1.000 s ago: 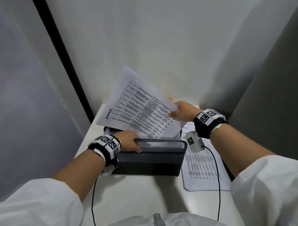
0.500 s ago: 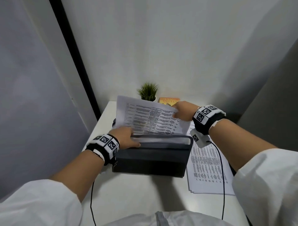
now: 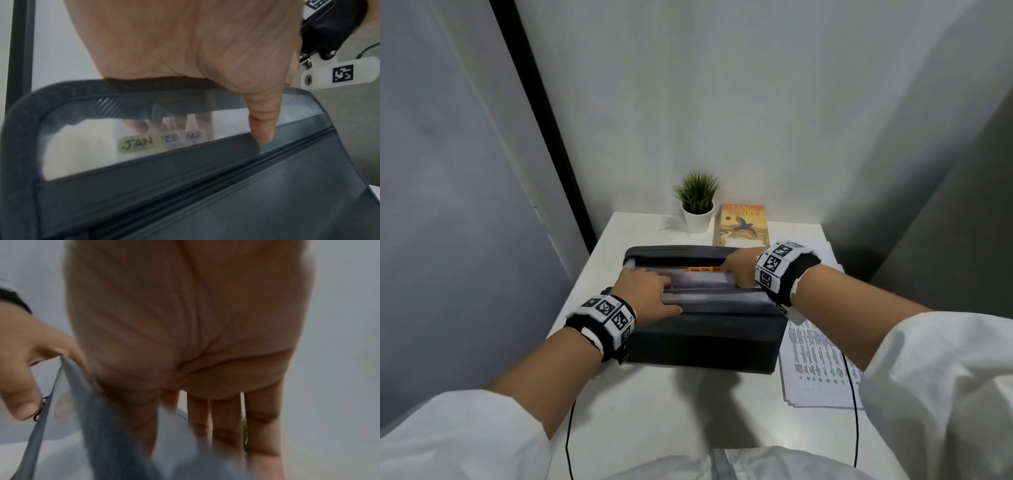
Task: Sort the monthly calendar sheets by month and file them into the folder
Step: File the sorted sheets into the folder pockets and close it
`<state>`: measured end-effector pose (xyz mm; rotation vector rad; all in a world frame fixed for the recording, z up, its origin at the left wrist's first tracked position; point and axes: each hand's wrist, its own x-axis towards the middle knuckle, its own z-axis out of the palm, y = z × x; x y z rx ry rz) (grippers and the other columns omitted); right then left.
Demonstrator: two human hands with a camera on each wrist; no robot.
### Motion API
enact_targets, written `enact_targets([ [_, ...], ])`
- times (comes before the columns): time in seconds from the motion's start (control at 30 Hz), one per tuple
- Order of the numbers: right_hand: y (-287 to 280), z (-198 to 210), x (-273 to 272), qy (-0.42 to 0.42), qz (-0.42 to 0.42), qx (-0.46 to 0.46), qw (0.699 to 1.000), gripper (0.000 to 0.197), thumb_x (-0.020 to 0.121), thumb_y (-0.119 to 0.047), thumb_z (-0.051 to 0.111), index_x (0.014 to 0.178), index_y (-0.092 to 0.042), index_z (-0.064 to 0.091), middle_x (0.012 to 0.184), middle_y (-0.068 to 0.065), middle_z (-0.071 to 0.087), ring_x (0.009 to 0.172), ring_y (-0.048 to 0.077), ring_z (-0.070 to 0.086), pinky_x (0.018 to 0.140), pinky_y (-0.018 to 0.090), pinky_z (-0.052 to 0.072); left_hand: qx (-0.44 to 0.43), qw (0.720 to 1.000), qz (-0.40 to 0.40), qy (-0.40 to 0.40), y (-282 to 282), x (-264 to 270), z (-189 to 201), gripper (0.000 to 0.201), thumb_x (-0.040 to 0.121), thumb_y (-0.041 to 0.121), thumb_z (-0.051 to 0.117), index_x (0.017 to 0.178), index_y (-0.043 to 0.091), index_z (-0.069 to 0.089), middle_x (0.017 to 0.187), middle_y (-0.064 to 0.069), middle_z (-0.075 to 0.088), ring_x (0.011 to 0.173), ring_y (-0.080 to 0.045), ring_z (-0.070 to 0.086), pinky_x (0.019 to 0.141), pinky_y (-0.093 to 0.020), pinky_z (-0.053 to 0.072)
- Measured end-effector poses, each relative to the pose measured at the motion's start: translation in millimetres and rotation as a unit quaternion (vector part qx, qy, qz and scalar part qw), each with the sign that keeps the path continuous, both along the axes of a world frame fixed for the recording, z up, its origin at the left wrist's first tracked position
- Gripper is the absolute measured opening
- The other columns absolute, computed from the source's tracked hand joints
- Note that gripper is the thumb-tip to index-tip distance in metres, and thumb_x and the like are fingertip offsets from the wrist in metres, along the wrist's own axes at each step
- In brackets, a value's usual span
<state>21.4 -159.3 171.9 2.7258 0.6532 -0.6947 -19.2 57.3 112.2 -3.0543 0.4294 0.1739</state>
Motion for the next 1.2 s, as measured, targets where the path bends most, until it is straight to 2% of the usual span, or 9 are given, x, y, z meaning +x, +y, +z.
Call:
enact_targets([
  [0.17,1.2,-2.6,-3.3,0.021,-0.011,0.013,1.000,0.034,0.099,-0.014,0.044,0.130,-0.009,0.056,0.135,0.009,0.054,0.121,0.028,0.053,0.101,0.034,0.043,-0.021,0.999,-0.012,-0.029,4.0,-4.6,-2.9,0.051,0.077,0.068,0.055,0.115,0.034,0.061,0.113,0.003,0.046,0.107,-0.018,0.044,0.096,-0.037,0.035],
  [0.37,-9.0,-10.8,-3.0,0.014,-0.035,0.028,0.999,0.033,0.100,-0.015,0.041,0.126,-0.003,0.057,0.130,0.013,0.057,0.117,0.029,0.055,0.099,0.035,0.044,-0.043,0.998,-0.034,-0.036,5.7,-3.6,-3.4,0.047,0.077,0.066,0.058,0.109,0.032,0.065,0.133,0.008,0.041,0.115,-0.015,0.042,0.101,-0.038,0.033],
  [0.57,-19.6,-20.2,-3.4,0.023,-0.058,0.104,0.993,0.030,0.098,-0.016,0.043,0.119,-0.005,0.061,0.126,0.013,0.059,0.113,0.030,0.056,0.100,0.039,0.044,-0.043,0.998,-0.037,-0.037,3.1,-2.3,-1.9,0.044,0.077,0.064,0.058,0.104,0.031,0.065,0.133,0.009,0.043,0.112,-0.016,0.043,0.104,-0.041,0.032],
  [0.73,-25.2,-25.8,-4.3,0.028,-0.055,0.146,0.987,0.027,0.097,-0.020,0.047,0.115,-0.015,0.067,0.125,0.005,0.060,0.111,0.024,0.057,0.093,0.029,0.042,-0.017,0.999,-0.044,-0.023,-0.1,-0.4,0.9,0.049,0.080,0.065,0.054,0.110,0.027,0.064,0.124,0.008,0.048,0.112,-0.015,0.047,0.106,-0.043,0.031],
  [0.9,-28.8,-31.0,-4.9,0.038,-0.064,0.168,0.983,0.030,0.094,-0.009,0.046,0.115,-0.016,0.067,0.127,0.004,0.058,0.112,0.024,0.056,0.084,0.023,0.037,-0.060,0.995,-0.082,-0.019,-16.7,1.1,0.5,0.052,0.077,0.058,0.063,0.118,0.028,0.052,0.118,0.008,0.056,0.110,-0.014,0.051,0.102,-0.036,0.034],
  [1.03,-39.0,-29.6,-5.8,0.066,-0.059,0.196,0.977,0.034,0.096,-0.008,0.041,0.119,-0.016,0.064,0.129,0.003,0.057,0.114,0.022,0.054,0.091,0.023,0.038,-0.046,0.995,-0.081,0.030,-48.0,8.8,0.6,0.054,0.076,0.052,0.068,0.122,0.030,0.050,0.115,0.005,0.064,0.106,-0.020,0.059,0.095,-0.034,0.040],
  [1.1,-56.9,-30.1,-2.6,0.061,-0.095,0.274,0.955,0.031,0.096,-0.010,0.045,0.113,-0.024,0.066,0.125,-0.002,0.060,0.109,0.017,0.056,0.096,0.029,0.043,-0.019,0.996,-0.076,0.042,-56.5,13.8,1.3,0.045,0.078,0.044,0.067,0.119,0.027,0.056,0.113,0.000,0.065,0.101,-0.024,0.061,0.083,-0.033,0.047],
  [1.13,-71.1,-31.9,-0.6,0.043,-0.137,0.331,0.932,0.028,0.095,-0.013,0.047,0.107,-0.029,0.066,0.121,-0.004,0.061,0.105,0.015,0.056,0.092,0.029,0.045,-0.009,0.996,-0.072,0.049,-58.2,15.7,1.3,0.042,0.080,0.041,0.066,0.118,0.026,0.059,0.111,-0.002,0.065,0.099,-0.024,0.062,0.081,-0.034,0.051],
  [1.2,-108.1,-41.8,0.3,-0.012,-0.251,0.438,0.863,0.021,0.094,-0.016,0.052,0.098,-0.033,0.064,0.113,-0.004,0.064,0.093,0.016,0.058,0.077,0.028,0.046,0.001,0.997,-0.065,0.051,-58.6,19.6,0.6,0.038,0.081,0.040,0.065,0.115,0.024,0.063,0.108,-0.003,0.066,0.098,-0.025,0.062,0.081,-0.037,0.053],
])
